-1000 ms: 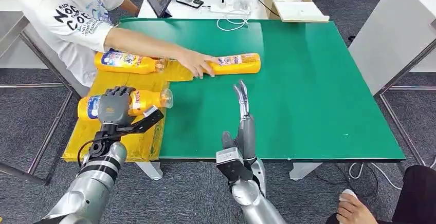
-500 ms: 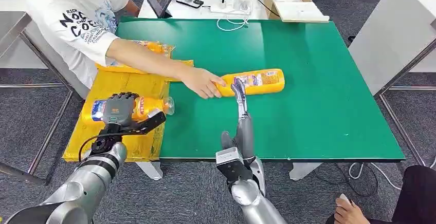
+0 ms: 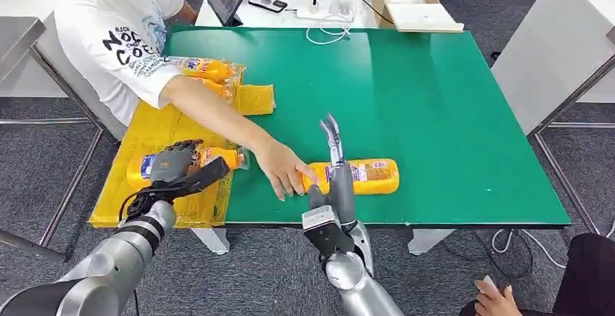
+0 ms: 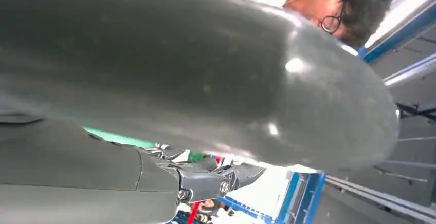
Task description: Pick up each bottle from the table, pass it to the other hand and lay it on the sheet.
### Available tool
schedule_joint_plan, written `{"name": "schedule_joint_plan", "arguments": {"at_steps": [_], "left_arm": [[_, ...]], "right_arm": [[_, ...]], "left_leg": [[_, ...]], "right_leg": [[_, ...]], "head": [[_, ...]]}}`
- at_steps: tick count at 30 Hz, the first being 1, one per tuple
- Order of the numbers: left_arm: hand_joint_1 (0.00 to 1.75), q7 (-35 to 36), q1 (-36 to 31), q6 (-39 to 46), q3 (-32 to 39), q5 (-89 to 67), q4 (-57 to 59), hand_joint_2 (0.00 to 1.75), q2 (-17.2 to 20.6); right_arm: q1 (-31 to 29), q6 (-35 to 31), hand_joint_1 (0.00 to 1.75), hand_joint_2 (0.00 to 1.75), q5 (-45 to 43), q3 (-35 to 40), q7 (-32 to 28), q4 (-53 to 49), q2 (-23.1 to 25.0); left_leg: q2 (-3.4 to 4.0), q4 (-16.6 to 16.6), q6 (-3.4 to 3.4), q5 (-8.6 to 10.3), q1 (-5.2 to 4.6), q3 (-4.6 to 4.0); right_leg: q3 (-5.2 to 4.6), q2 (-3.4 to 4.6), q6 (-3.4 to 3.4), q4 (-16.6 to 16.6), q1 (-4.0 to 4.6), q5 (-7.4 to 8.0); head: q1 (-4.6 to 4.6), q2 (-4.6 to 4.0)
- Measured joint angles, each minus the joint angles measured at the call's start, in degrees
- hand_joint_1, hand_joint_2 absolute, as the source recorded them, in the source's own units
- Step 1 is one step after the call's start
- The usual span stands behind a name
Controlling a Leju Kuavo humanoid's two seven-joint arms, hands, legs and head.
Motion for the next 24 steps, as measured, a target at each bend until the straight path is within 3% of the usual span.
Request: {"name": "schedule_joint_plan", "arguments": {"at_steps": [14, 20, 23, 24], "left_arm": [[0.00, -3.4, -0.3, -6.1, 2.3, 4.7, 0.2, 0.00, -0.1], [0.00, -7.3, -2.3, -22.3, 8.4, 19.5, 0.2, 0.00, -1.0], [0.00, -11.7, -2.4, -22.1, 12.8, 26.3, -0.2, 0.00, -1.9], [0.00, -13.7, -2.2, -19.6, 14.1, 28.5, -0.4, 1.75, -2.7]], "right_arm": [[-0.6, 0.9, 0.00, 0.00, 0.1, 0.0, 0.2, 2.0, 0.0], [-0.8, 1.7, 0.00, 0.00, 0.3, -0.2, 0.4, 2.9, 0.0], [-0.8, 2.0, 0.00, 0.00, 0.6, -0.5, 0.4, 3.5, 0.1], [-0.8, 1.9, 0.00, 0.00, 0.9, -0.7, 0.3, 3.7, 0.1]], "left_leg": [[-0.08, 0.0, -0.01, 0.02, 0.00, 0.39], [-0.25, 0.0, -0.03, 0.00, 0.00, 0.74], [-0.26, 0.0, -0.04, 0.05, 0.00, 0.77], [-0.26, 0.0, -0.03, 0.06, 0.00, 0.73]], "right_leg": [[0.40, -0.03, -0.02, 0.0, 0.00, -0.02], [0.80, -0.18, -0.05, 0.0, 0.00, -0.10], [0.75, -0.19, -0.05, 0.0, 0.00, -0.09], [0.72, -0.19, -0.02, 0.0, 0.00, -0.06]], "head": [[-0.02, 0.00], [-0.04, 0.00], [0.00, 0.00], [-0.02, 0.00]]}}
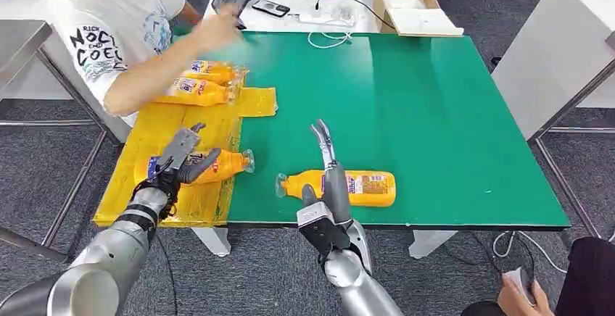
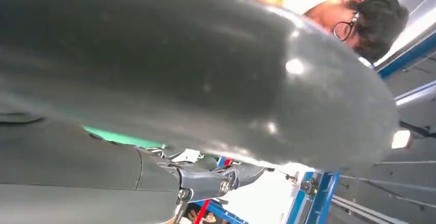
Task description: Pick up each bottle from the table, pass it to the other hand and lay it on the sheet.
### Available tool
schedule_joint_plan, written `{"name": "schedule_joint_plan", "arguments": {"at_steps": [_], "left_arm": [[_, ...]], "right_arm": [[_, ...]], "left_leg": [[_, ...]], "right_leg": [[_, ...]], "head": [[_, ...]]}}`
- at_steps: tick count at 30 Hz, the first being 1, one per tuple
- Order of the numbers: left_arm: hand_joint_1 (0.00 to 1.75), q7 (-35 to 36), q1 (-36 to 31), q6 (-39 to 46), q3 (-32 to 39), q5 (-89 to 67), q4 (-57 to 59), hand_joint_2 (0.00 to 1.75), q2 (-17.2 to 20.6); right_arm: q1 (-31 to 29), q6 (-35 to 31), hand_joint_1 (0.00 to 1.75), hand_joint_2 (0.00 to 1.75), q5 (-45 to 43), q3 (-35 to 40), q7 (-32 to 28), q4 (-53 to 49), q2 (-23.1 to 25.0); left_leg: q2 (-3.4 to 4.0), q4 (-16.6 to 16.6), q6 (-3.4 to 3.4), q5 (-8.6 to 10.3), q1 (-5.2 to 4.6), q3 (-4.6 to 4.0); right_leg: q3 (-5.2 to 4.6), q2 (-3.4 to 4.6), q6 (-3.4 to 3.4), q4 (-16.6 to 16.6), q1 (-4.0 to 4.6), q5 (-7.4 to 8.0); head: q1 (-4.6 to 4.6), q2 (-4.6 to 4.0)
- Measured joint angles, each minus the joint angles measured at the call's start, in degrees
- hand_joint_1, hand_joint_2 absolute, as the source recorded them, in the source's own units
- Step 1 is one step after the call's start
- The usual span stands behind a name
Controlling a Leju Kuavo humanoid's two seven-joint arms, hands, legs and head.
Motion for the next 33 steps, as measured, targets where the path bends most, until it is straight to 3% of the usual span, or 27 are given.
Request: {"name": "schedule_joint_plan", "arguments": {"at_steps": [4, 7, 8, 12, 16, 24, 33], "left_arm": [[0.00, -7.2, 1.0, 12.0, 4.1, 6.5, -1.9, 1.75, -2.4], [0.00, -8.3, 1.8, 16.9, 4.2, 9.6, -4.7, 1.75, -3.8], [0.00, -8.4, 1.9, 17.1, 4.4, 9.7, -5.3, 1.75, -4.0], [0.00, -8.6, 4.3, 23.7, 2.8, 15.9, -10.3, 1.75, -4.6], [0.00, -8.6, 9.5, 36.1, -8.5, 24.1, -21.8, 1.75, -4.1], [0.00, -8.7, 15.9, 37.0, -17.0, 28.5, -35.3, 1.75, -4.0], [0.00, -8.7, 21.3, 35.4, -24.6, 32.6, -39.4, 1.75, -4.0]], "right_arm": [[0.5, -0.3, 0.00, 0.00, 1.6, -0.3, 0.9, 0.2, 0.2], [0.7, -0.7, 0.00, 0.00, 2.6, -0.4, 1.8, 0.5, 0.3], [0.6, -0.8, 0.00, 1.75, 2.6, -0.4, 1.8, 0.5, 0.3], [0.2, -0.4, 0.00, 1.75, 5.1, -0.5, 4.2, 1.3, 0.3], [-2.9, 1.4, 0.00, 1.75, 11.2, -0.6, 11.6, 5.9, -1.7], [-8.9, 3.6, 0.00, 1.75, 15.9, -2.2, 17.7, 12.6, -6.4], [-15.2, 15.8, 0.00, 1.75, 20.1, -4.7, 24.3, 20.5, -11.8]], "left_leg": [[0.07, 0.0, 0.00, 0.03, -0.01, -0.29], [0.09, 0.0, 0.00, 0.02, -0.02, -0.37], [0.07, 0.0, 0.00, 0.02, -0.01, -0.41], [0.17, 0.0, -0.04, -0.01, 0.01, -0.56], [0.25, 0.0, -0.05, -0.03, 0.01, -0.67], [0.05, 0.0, 0.00, 0.01, -0.04, -0.76], [0.04, 0.1, 0.00, 0.01, -0.04, -0.79]], "right_leg": [[-0.28, 0.02, 0.04, 0.0, -0.01, 0.11], [-0.37, 0.03, 0.04, 0.0, -0.01, 0.11], [-0.42, 0.02, 0.04, 0.0, -0.01, 0.09], [-0.57, 0.10, 0.03, 0.0, 0.02, 0.08], [-0.70, 0.17, 0.03, 0.0, 0.01, 0.08], [-0.69, 0.01, 0.07, 0.0, -0.04, 0.09], [-0.70, 0.01, 0.08, 0.0, -0.03, 0.09]], "head": [[0.04, 0.00], [0.02, 0.00], [0.00, 0.00], [0.02, 0.00], [-0.02, 0.00], [0.00, 0.00], [0.00, 0.00]]}}
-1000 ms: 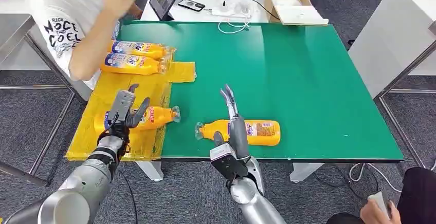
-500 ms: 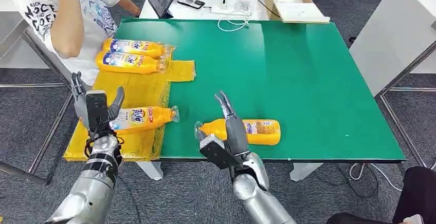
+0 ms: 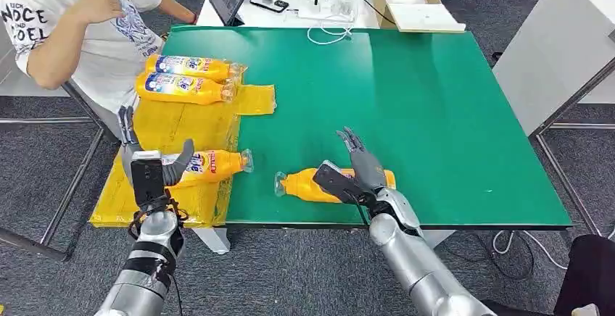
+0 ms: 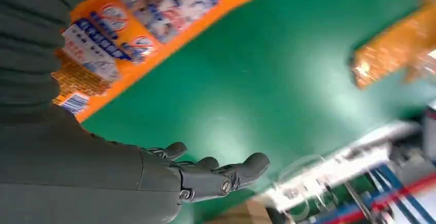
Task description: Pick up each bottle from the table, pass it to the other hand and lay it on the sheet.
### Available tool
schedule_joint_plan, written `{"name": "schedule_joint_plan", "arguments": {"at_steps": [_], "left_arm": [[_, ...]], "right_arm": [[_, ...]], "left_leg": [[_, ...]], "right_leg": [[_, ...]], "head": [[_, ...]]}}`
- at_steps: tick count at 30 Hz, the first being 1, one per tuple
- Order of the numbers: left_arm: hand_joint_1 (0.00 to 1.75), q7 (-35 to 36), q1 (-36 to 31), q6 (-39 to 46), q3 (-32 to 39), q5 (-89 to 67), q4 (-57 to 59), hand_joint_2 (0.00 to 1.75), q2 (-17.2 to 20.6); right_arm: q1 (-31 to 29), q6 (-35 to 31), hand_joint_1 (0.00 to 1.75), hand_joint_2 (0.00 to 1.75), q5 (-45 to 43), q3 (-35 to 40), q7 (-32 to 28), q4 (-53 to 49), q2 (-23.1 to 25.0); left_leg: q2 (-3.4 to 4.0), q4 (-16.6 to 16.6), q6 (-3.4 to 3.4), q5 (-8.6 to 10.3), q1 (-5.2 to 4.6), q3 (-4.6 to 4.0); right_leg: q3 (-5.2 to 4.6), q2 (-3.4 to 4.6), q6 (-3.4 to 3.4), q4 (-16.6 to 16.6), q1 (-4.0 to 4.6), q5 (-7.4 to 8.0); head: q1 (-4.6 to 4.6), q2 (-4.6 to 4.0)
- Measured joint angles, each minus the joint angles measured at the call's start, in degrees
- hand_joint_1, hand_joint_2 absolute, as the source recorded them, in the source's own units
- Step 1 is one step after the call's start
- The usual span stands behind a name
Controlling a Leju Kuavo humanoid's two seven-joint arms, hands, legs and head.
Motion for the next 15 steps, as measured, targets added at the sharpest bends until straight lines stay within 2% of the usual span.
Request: {"name": "schedule_joint_plan", "arguments": {"at_steps": [5, 8, 15], "left_arm": [[0.00, 0.0, 0.5, -0.4, -1.7, 0.4, 0.0, 1.75, -0.1], [0.00, 0.0, 0.5, -0.6, -2.7, 0.3, 0.4, 1.75, -0.1], [0.00, 0.0, 0.1, 0.2, -4.4, -0.2, 1.5, 1.75, -0.1]], "right_arm": [[-2.2, 6.7, 0.00, 1.75, 0.9, 0.0, 0.5, 5.0, -0.9], [-4.1, 11.4, 0.00, 1.75, 0.3, 0.5, -1.0, 7.9, -1.2], [-7.1, 17.9, 0.00, 1.75, -1.6, 2.2, -3.6, 11.7, -2.8]], "left_leg": [[0.01, 0.0, 0.00, 0.00, 0.02, -0.01], [0.07, 0.0, 0.00, 0.00, 0.03, 0.08], [0.06, 0.0, 0.00, 0.00, 0.02, 0.23]], "right_leg": [[-0.01, 0.00, 0.00, 0.0, 0.02, 0.00], [0.00, 0.03, 0.00, 0.0, 0.02, 0.00], [0.17, 0.01, -0.01, 0.0, 0.01, 0.00]], "head": [[0.00, 0.00], [0.00, 0.00], [0.02, 0.00]]}}
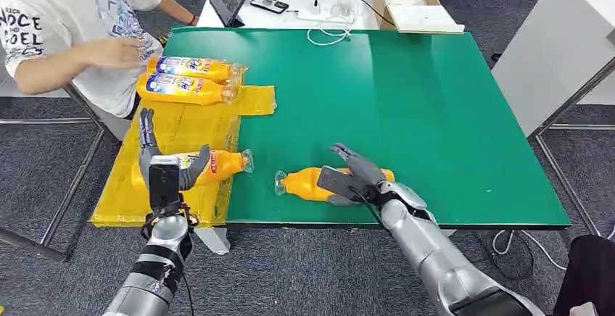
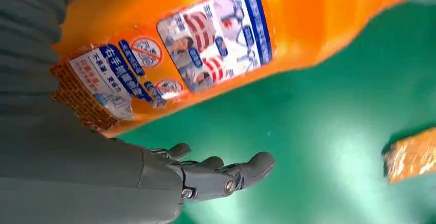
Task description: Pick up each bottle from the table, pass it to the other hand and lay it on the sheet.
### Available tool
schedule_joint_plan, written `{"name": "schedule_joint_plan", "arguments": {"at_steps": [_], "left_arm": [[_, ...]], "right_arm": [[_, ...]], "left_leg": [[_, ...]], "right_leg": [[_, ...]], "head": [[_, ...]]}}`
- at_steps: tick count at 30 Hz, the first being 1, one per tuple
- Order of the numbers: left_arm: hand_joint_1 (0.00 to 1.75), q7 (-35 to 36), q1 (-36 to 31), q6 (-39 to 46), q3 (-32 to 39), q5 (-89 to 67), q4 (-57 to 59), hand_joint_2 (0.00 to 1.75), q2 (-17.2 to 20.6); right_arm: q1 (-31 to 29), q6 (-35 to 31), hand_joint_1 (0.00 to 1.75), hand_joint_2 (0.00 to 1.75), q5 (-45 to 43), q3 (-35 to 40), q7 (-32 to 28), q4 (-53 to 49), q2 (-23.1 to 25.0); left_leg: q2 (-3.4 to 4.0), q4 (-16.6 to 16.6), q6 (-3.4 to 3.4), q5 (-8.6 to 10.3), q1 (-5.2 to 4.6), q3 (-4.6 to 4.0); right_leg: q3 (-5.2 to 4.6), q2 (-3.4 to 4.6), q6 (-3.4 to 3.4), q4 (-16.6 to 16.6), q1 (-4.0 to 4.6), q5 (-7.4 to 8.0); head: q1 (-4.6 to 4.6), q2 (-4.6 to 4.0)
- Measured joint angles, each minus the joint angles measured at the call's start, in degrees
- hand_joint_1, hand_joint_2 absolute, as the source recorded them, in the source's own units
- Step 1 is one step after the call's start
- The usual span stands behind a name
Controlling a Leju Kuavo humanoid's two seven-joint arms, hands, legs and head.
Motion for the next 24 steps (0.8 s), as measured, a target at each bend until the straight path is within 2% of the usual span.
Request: {"name": "schedule_joint_plan", "arguments": {"at_steps": [10, 15, 24], "left_arm": [[0.00, 0.0, -0.3, 0.4, -1.4, -0.4, 1.1, 1.75, 0.0], [0.00, 0.0, -0.9, -1.7, -1.4, 2.0, 2.7, 1.75, 0.0], [0.00, 0.0, -1.5, -3.4, -1.4, 3.6, 5.5, 1.75, -0.5]], "right_arm": [[-2.0, 2.9, 0.00, 1.75, -0.6, 2.6, -0.1, 1.7, -2.1], [-3.6, 5.6, 0.00, 1.75, 0.7, 5.5, 2.0, 2.0, -4.7], [-4.9, 6.0, 0.00, 1.75, 2.6, 11.2, 6.0, 2.4, -7.2]], "left_leg": [[-0.01, 0.0, 0.00, 0.00, 0.00, 0.13], [-0.05, 0.0, 0.00, 0.00, -0.01, 0.16], [-0.05, 0.0, 0.01, 0.00, -0.01, 0.21]], "right_leg": [[0.09, 0.00, 0.00, 0.0, -0.01, 0.00], [0.17, -0.02, 0.00, 0.0, -0.01, 0.00], [0.23, -0.02, 0.01, 0.0, -0.01, 0.00]], "head": [[-0.02, 0.00], [-0.02, 0.00], [0.00, 0.00]]}}
